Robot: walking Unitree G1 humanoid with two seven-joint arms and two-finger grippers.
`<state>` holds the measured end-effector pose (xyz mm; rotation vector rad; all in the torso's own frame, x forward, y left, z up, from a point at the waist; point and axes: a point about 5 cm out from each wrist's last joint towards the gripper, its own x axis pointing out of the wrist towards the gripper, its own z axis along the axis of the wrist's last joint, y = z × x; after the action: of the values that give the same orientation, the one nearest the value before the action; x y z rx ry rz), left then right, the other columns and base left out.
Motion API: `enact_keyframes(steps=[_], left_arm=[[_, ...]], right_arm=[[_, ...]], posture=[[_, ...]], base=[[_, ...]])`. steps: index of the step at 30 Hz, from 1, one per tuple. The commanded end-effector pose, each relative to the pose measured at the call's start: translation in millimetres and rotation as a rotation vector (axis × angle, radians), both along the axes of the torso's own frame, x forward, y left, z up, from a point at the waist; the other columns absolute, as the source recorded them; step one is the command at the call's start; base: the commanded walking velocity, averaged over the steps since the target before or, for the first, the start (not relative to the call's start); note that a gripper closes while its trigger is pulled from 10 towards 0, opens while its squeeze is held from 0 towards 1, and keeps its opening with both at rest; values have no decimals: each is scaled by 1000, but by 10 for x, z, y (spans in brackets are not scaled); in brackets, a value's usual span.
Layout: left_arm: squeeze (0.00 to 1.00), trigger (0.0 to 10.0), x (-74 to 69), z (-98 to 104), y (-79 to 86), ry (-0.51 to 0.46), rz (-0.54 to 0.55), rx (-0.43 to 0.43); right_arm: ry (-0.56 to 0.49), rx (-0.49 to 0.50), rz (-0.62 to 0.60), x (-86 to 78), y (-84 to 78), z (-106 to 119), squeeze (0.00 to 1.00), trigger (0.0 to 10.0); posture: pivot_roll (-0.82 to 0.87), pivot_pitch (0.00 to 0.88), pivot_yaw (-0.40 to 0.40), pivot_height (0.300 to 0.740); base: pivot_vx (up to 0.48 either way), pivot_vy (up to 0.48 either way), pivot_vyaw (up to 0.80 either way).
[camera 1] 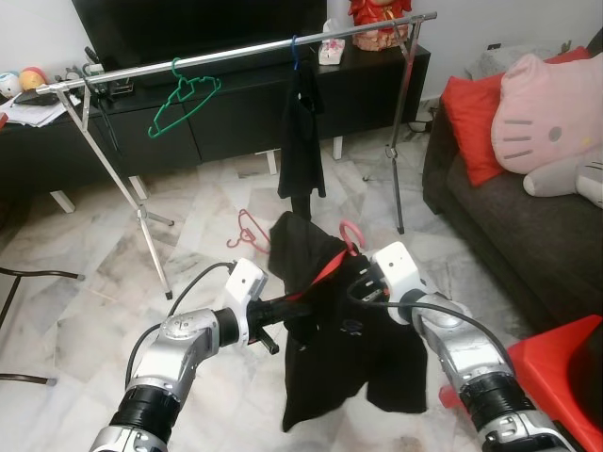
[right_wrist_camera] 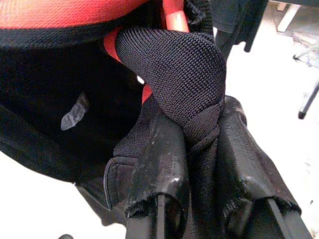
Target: Hang hanger
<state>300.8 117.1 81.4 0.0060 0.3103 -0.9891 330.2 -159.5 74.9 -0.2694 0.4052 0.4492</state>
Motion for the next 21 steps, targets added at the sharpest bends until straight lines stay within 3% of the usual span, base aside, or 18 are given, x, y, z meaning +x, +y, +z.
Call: enact_keyframes(steps=[1, 7, 8, 9, 21], left_arm=[[0, 10000, -101, -201, 113, 66, -5, 88], [12, 10000, -100, -160, 84, 49, -34, 60], [863, 10000, -106, -155, 70, 39, -53, 62], [1000, 10000, -117, -149, 57, 35, -70, 56], [1000, 10000, -138, -5, 71, 13, -136, 0]], right_arm=[[-95, 26, -60, 125, -113, 239, 0, 0], [-119, 44, -35, 149, -35, 284, 0, 0], [-127, 40, -32, 160, -9, 290, 0, 0], [-132, 48, -32, 167, 9, 300, 0, 0], [-171, 51, -12, 168, 23, 336, 0, 0]], posture=[[-135, 12, 76, 740], [-131, 17, 73, 740], [-131, 17, 73, 740], [-131, 19, 70, 740], [-128, 16, 66, 740]], base=[[0, 0, 0], [0, 0, 0], [0, 0, 0], [0, 0, 0], [0, 0, 0]])
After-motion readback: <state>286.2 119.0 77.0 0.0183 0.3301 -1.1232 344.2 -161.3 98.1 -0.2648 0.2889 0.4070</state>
